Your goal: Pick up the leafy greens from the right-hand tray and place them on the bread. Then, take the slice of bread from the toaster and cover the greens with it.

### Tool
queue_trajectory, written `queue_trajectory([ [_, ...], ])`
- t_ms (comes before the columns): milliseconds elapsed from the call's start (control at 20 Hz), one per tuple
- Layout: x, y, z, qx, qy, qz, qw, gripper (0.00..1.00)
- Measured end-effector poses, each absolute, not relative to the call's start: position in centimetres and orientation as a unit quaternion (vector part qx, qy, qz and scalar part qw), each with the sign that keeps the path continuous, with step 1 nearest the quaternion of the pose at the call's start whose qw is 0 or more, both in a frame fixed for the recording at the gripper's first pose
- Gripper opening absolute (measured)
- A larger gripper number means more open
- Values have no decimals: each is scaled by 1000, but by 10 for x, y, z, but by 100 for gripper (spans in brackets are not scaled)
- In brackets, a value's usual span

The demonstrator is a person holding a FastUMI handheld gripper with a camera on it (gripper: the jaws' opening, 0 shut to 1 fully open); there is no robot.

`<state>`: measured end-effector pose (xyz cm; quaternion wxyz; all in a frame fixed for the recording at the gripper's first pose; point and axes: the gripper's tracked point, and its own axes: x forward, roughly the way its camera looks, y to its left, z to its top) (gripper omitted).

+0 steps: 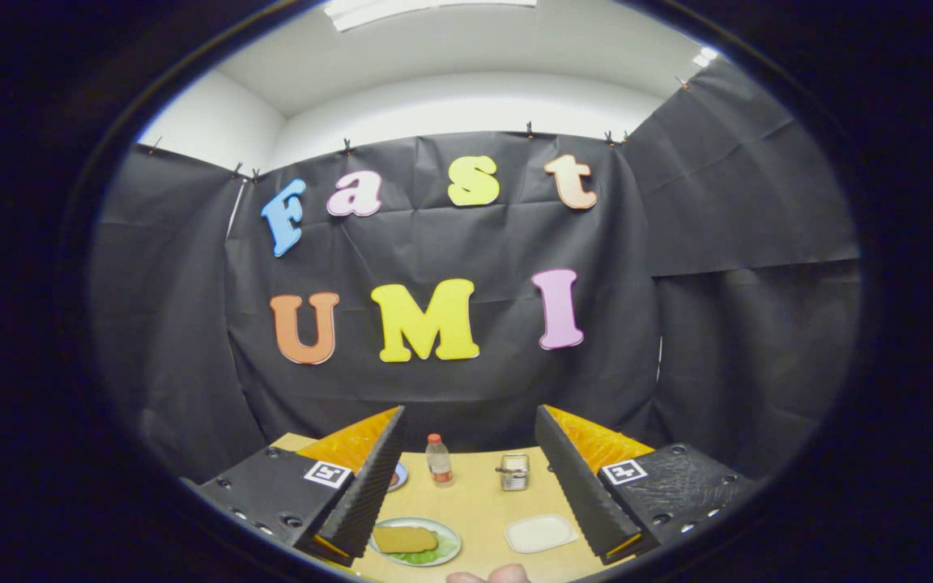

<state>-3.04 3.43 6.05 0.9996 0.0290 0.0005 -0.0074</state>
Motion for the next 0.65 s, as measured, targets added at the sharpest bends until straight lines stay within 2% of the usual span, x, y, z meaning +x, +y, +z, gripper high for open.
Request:
queue_trajectory([
  [650, -49, 65, 53, 40, -2, 1, 999, 96],
])
